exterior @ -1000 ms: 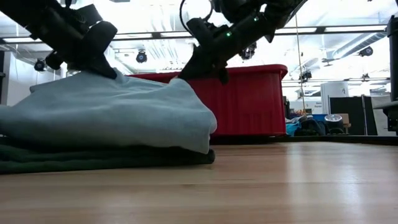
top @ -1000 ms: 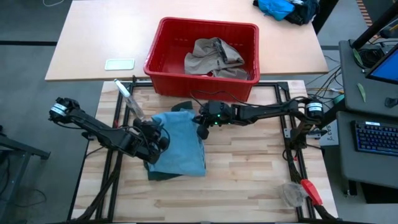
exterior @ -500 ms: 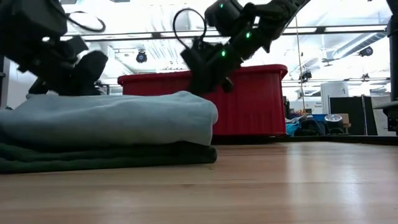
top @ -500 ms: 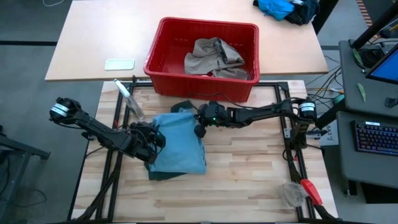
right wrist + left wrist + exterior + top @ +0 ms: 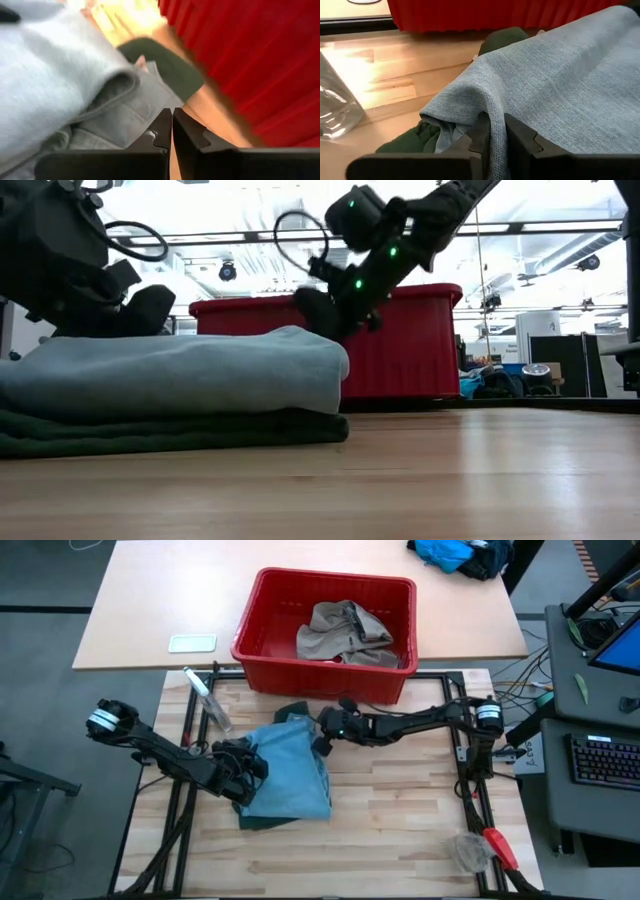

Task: Fold Laundry from Bin
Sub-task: Stack the blue jeans on top of the green polo shirt

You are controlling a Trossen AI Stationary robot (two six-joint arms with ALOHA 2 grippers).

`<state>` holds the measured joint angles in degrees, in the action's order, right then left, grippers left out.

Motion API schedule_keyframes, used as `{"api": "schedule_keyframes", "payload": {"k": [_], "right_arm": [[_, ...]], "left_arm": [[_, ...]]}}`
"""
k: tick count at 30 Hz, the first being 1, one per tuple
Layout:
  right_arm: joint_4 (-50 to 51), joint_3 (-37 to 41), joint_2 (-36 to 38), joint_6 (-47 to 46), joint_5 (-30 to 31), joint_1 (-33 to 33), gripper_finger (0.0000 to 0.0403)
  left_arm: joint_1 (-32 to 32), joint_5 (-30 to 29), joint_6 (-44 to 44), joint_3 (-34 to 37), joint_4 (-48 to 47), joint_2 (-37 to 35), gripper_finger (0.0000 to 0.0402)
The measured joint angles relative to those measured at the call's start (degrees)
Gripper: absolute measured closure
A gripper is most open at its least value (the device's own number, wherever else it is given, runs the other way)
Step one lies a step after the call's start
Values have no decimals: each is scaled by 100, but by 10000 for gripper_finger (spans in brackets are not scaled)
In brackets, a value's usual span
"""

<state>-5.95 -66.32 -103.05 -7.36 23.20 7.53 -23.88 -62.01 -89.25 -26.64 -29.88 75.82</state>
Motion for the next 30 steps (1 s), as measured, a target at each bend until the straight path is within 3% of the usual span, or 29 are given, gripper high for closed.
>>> {"api": "schedule_keyframes", "payload": {"k": [5,7,10,12,16,23,30], "right_arm": [[23,0,377,-1,-133,-77,394],[-384,0,397,225,-780,-102,394],[-1376,51,245,359,-2275,-103,394],[-1905,111,61,479,-2789,-110,394],[-2460,190,-362,937,-2863,-125,394],[-2998,51,-1339,677,-2865,-47,394],[-3070,-72,-1722,610,-2517,82,394]], "left_arm": [[-2,111,15,-459,-946,-195,350],[-2,130,188,-726,-1376,-245,340],[-7,326,997,-1153,-1836,-259,329],[-9,507,1587,-1428,-2125,-263,325],[-20,589,2270,-1886,-2616,-266,324],[-56,649,2248,-2175,-3314,-266,324],[-569,2006,3000,-1819,-2478,-189,324]]}}
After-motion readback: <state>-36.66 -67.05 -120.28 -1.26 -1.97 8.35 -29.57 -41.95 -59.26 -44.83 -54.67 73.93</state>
